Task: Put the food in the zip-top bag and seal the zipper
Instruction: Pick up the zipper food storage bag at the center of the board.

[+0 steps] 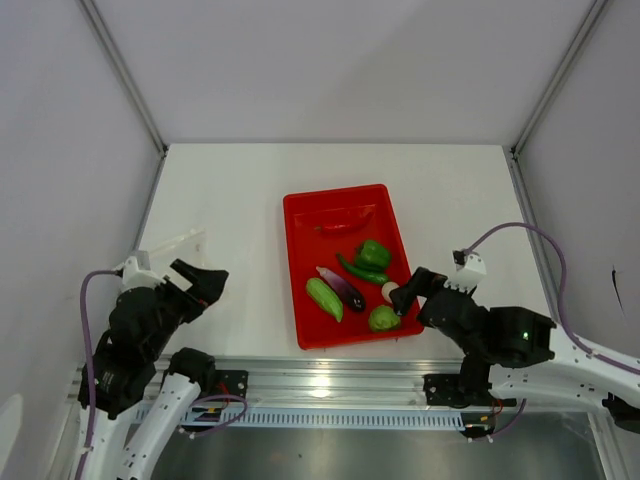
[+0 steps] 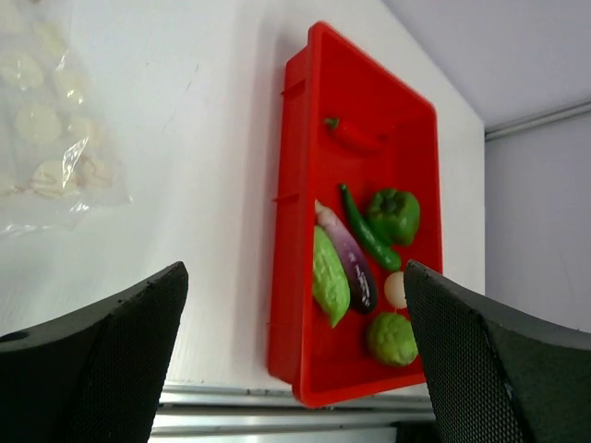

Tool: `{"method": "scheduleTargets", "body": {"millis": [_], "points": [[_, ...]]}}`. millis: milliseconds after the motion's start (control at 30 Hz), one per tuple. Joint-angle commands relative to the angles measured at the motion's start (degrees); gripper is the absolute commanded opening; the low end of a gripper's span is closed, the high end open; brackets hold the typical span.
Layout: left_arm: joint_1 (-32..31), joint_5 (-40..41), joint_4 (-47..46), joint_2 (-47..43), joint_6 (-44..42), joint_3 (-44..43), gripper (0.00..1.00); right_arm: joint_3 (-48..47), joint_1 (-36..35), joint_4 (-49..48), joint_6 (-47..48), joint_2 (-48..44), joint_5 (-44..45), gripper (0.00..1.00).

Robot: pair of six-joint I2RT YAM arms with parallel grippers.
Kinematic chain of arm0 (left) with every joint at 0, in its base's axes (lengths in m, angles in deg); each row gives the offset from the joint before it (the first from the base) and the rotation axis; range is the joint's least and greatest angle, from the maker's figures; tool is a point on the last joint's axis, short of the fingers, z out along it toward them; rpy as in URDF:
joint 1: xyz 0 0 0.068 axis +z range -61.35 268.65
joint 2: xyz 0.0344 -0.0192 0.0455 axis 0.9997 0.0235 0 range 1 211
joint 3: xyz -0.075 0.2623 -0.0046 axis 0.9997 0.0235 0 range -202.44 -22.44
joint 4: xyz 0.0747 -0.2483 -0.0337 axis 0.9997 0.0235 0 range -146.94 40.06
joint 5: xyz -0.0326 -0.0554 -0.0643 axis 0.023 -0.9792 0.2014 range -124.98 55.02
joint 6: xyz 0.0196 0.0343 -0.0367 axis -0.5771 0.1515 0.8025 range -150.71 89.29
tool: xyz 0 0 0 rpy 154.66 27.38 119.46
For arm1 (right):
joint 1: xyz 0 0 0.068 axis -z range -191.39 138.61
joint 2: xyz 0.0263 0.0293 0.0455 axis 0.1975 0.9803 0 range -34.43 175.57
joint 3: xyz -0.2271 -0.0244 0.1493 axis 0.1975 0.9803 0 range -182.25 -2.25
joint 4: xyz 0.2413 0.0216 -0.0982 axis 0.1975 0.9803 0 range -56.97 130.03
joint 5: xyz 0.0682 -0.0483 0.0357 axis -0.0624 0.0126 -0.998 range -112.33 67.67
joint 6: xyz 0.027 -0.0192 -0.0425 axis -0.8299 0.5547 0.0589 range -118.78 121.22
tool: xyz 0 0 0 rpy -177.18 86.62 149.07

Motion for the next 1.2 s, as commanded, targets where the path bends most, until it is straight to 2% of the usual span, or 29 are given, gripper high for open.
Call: {"method": "scheduleTargets", "body": {"millis": [0, 67, 233, 300, 433, 567, 600, 700, 767, 833, 933, 1100, 1167], "points": [[-0.23, -3.02, 3.77, -2.81, -1.91, 0.04, 1.00, -2.96, 1.16, 3.53, 0.94, 3.23, 2.30, 0.99], [-0.14, -2.85, 2.54, -5.11, -1.20, 0.92, 0.99, -3.49, 3.17, 1.25, 4.37, 4.64, -0.68, 0.99], [-0.14, -1.44, 2.54, -8.46, -0.76, 0.40, 1.00, -3.84, 7.23, -11.23, 20.80, 9.82, -12.10, 0.99], [-0.14, -0.66, 3.68, -7.23, -1.02, -0.21, 1.00, -5.33, 8.80, -13.78, 23.88, 12.71, -15.89, 0.99], [-0.14, -0.30, 6.75, -0.13, -1.73, -3.55, 1.00, -11.39, 9.69, -19.31, 30.30, 24.73, -20.64, 1.00], [-0.14, -0.83, 8.07, 3.92, -2.08, -5.14, 0.99, -16.14, 10.30, -24.49, 33.99, 32.14, -23.88, 0.99], [-0.14, -0.74, 8.95, 4.46, -2.08, -5.92, 1.00, -16.67, 10.83, -26.08, 34.70, 33.72, -29.20, 0.99], [-0.14, 1.02, 10.89, 3.77, -1.73, -8.64, 0.99, -20.01, 13.21, -31.44, 35.84, 40.57, -36.44, 0.99], [-0.15, 0.85, 9.84, 1.40, -2.69, -10.14, 1.00, -21.77, 14.44, -36.88, 36.46, 45.57, -44.07, 0.99], [-0.14, 0.23, 5.74, -4.65, -2.69, -10.07, 1.00, -23.78, 15.23, -41.88, 36.82, 49.71, -52.23, 0.98], [-0.14, -0.65, 1.23, -11.96, -2.52, -9.19, 0.99, -31.07, 15.23, -44.64, 38.40, 59.55, -58.41, 0.97], [-0.14, 1.11, 5.26, -11.10, -1.99, -11.55, 0.99, -46.87, 15.14, -43.24, 38.40, 77.28, -61.60, 0.90], [-0.15, 0.93, 7.19, -9.34, -2.43, -12.34, 0.99, -50.67, 14.79, -42.80, 38.58, 81.53, -60.90, 0.90]]}}
